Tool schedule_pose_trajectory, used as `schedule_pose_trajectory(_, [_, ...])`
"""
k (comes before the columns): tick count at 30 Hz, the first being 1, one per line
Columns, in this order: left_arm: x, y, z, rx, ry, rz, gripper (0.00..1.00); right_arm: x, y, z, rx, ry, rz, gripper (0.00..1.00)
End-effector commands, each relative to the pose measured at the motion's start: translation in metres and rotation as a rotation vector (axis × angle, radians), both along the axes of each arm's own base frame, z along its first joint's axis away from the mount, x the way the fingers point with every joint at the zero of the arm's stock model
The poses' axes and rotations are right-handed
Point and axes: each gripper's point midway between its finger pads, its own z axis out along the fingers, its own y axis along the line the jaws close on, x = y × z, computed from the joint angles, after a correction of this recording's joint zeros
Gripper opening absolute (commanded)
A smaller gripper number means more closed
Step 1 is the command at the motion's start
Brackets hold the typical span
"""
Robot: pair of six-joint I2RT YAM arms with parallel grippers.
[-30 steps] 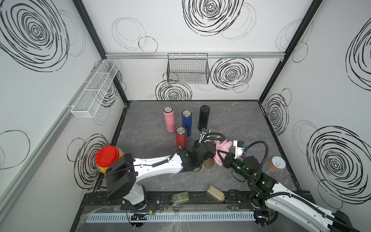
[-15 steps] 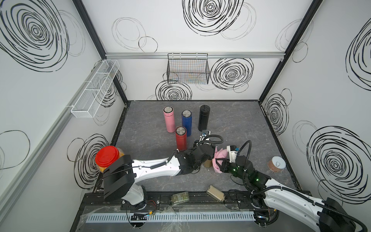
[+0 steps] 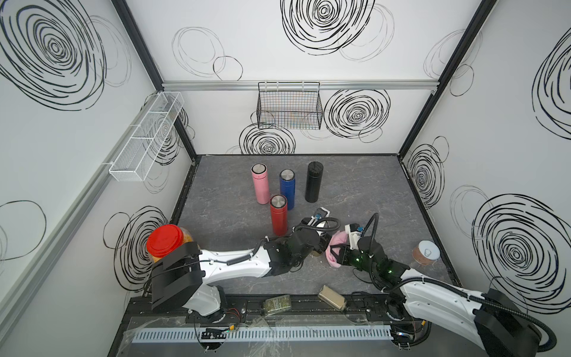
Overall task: Wipe the surface of the thermos
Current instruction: Wipe the dirt from the surface of the thermos.
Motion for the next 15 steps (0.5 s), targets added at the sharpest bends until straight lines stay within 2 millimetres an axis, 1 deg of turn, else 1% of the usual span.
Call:
schedule_pose_trajectory(1, [-0.007, -0.008, 0.009, -0.019, -0.049, -0.116, 0.0, 0.01, 0.013, 0.039, 0.125, -0.069, 0.053, 0.0])
schedule_pose_trajectory(3, [-0.01, -0.01, 0.007, -0.016, -0.053, -0.166, 0.0, 0.018, 0.014, 0.07, 0.175, -0.131, 0.084, 0.0])
schedule_pose_trajectory(6, [-0.023, -0.015, 0.008, -0.039, -0.075, -0.283, 0.0, 0.025, 0.014, 0.114, 0.261, -0.209, 0.144, 0.0])
schedule_pose_trajectory(8, [-0.034, -0.016, 0.013, -0.087, -0.098, -0.371, 0.0, 0.025, 0.014, 0.136, 0.317, -0.229, 0.2, 0.0])
schedule_pose_trajectory(9, [-0.039, -0.016, 0.013, -0.103, -0.104, -0.409, 0.0, 0.025, 0.014, 0.14, 0.335, -0.228, 0.225, 0.0])
schedule_pose_trajectory(10, [-0.044, -0.017, 0.013, -0.111, -0.104, -0.447, 0.0, 0.022, 0.016, 0.142, 0.35, -0.216, 0.259, 0.0])
schedule_pose_trajectory(12, [-0.05, -0.02, 0.009, -0.1, -0.098, -0.494, 0.0, 0.018, 0.021, 0.133, 0.357, -0.173, 0.314, 0.0])
schedule_pose_trajectory(15, [-0.052, -0.025, -0.002, -0.044, -0.083, -0.517, 0.0, 0.009, 0.027, 0.097, 0.326, -0.045, 0.381, 0.0])
